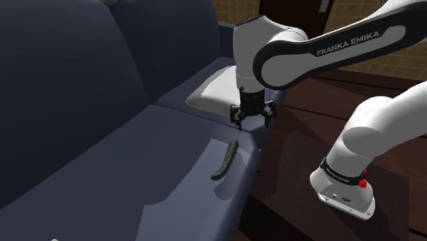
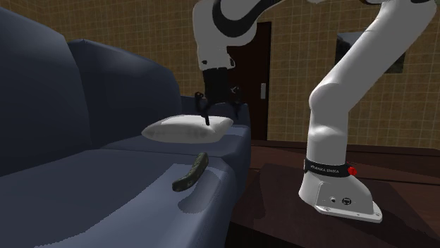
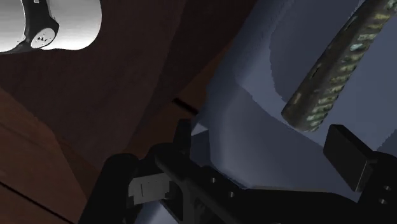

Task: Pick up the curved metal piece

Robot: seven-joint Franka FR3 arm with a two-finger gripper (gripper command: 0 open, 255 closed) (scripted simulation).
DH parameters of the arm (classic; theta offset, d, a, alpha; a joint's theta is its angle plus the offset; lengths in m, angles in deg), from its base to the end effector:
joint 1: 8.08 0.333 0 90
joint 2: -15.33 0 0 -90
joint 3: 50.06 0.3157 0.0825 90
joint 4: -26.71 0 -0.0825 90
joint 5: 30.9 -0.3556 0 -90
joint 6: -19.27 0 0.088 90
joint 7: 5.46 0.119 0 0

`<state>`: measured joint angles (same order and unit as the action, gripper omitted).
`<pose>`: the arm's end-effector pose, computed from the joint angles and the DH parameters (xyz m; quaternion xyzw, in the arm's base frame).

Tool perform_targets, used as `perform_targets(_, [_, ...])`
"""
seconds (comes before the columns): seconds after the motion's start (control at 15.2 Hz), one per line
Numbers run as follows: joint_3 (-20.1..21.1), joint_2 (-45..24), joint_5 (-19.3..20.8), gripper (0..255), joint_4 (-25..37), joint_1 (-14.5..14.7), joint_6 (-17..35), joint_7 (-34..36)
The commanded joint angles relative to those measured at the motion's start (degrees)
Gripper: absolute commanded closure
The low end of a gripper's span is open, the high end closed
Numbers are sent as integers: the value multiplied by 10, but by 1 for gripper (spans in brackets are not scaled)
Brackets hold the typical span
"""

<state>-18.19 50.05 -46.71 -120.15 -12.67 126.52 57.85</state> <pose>0.2898 0.1775 0.4225 0.9110 -0.4058 -0.0351 0.0654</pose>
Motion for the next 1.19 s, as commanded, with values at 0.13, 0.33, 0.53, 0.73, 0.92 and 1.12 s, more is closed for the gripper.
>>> perform_targets(0.13, [75, -92, -13, 0, 23, -32, 65, 124])
perform_targets(0.33, [129, -172, 3, 0, 49, -64, 112, 222])
perform_targets(0.53, [173, -256, 43, 0, 77, -94, 154, 322])
perform_targets(0.73, [179, -280, 60, 0, 68, -97, 181, 335])
perform_targets(0.92, [184, -306, 80, 0, 60, -101, 209, 350])
perform_targets(1.12, [186, -321, 93, 0, 56, -103, 223, 360])
